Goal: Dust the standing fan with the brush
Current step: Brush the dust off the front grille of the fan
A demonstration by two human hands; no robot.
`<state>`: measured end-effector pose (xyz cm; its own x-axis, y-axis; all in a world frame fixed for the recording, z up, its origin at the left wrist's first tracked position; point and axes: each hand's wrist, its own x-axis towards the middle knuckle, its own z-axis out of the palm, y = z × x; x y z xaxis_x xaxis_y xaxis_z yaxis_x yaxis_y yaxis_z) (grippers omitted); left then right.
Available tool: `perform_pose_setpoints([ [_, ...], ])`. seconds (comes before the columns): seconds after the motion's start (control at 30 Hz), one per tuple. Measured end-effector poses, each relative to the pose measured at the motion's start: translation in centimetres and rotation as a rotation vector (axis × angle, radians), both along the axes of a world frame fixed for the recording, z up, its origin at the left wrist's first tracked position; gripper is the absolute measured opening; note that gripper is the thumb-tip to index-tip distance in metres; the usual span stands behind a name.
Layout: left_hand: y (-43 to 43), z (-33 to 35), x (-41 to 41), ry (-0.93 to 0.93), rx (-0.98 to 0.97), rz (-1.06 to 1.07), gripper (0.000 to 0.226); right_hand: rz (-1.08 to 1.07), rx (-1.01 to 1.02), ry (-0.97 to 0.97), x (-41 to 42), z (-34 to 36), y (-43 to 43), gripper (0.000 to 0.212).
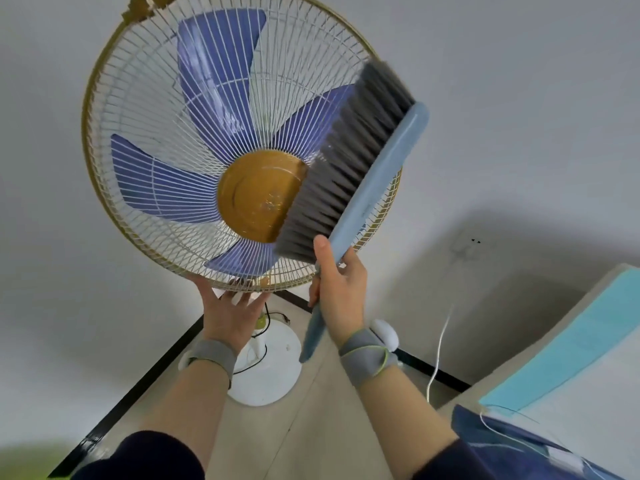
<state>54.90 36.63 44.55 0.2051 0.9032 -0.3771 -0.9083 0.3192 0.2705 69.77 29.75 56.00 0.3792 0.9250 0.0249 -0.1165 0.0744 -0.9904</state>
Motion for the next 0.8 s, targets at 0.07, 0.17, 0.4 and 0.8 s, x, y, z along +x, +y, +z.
perform_pose_setpoints([
  [0.07,-0.1,0.2,-0.2,0.052,0.001,0.024,0.122,-0.017,-0.023,-0.018,-0.2,-0.3,0.7,0.033],
  [0.17,-0.2,0.7,-0.4,0.112,-0.012,0.063,0.127,-0.002,-0.042,-0.028,0.1,-1.0,1.2,0.033],
  [0.4,-0.1,1.0,-0.3,0.194,-0.003,0.110,0.103,-0.016,-0.125,0.103,1.3,-2.8,0.9,0.035],
  [0.8,0.1,1.4,1.1,0.193,-0.029,0.085,0.128,-0.244,-0.013,0.133,3.1,-1.3,-0.5,0.032],
])
